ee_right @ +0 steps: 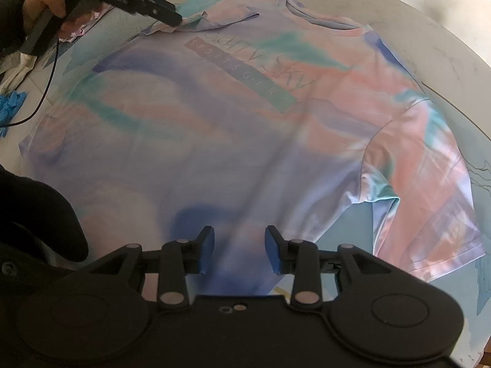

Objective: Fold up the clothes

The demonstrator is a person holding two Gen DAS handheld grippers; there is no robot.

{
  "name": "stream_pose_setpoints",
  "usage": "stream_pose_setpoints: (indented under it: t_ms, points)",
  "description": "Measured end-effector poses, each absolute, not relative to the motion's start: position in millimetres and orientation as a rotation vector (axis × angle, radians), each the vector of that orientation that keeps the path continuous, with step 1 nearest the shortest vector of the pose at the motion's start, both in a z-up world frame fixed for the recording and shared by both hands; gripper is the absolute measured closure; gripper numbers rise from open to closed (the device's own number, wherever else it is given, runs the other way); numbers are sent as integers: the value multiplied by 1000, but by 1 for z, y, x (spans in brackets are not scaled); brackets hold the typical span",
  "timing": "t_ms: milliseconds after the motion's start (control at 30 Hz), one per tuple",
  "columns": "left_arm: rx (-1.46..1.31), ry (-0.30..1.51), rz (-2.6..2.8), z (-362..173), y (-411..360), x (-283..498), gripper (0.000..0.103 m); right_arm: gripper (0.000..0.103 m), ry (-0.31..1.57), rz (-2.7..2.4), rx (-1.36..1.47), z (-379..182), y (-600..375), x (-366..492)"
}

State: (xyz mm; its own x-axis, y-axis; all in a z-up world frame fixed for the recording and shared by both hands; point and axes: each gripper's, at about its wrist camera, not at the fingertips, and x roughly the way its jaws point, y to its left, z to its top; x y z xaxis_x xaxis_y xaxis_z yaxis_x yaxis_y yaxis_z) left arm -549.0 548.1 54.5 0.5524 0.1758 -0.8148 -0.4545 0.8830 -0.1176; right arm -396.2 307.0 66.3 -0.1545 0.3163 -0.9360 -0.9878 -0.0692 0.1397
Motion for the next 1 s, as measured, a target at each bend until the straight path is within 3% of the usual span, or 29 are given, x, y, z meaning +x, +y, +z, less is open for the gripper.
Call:
stream_pose_setpoints:
  t_ms: [67, 100, 133, 267, 367, 500, 633, 733, 767, 1000]
  points:
    - [-318, 923, 390, 48, 548, -544, 44, 0, 1044, 1485, -919, 66, 307, -397]
    - [-313, 927, 405, 46, 549, -544, 61, 0, 1043, 1483, -919, 66, 307, -398]
    - [-308, 931, 421, 44, 550, -544, 69, 0, 1041, 1481, -920, 66, 307, -398]
    - [-287, 941, 480, 37, 554, -544, 92, 0, 1036, 1478, -920, 65, 306, -399]
    - [-272, 893, 481, 47, 551, -554, 98, 0, 1037, 1478, -917, 65, 306, -399]
    - [-263, 825, 382, 64, 539, -575, 97, 0, 1033, 1482, -920, 64, 306, -399]
    - [-169, 908, 236, 58, 518, -584, 93, 0, 1032, 1484, -917, 64, 305, -399]
    - [-111, 985, 179, 51, 506, -586, 65, 0, 1033, 1475, -921, 66, 305, -397]
    - [-94, 1003, 167, 50, 504, -587, 49, 0, 1030, 1466, -923, 67, 305, -395]
    - [-164, 927, 209, 65, 521, -584, 46, 0, 1004, 1396, -845, 93, 303, -366]
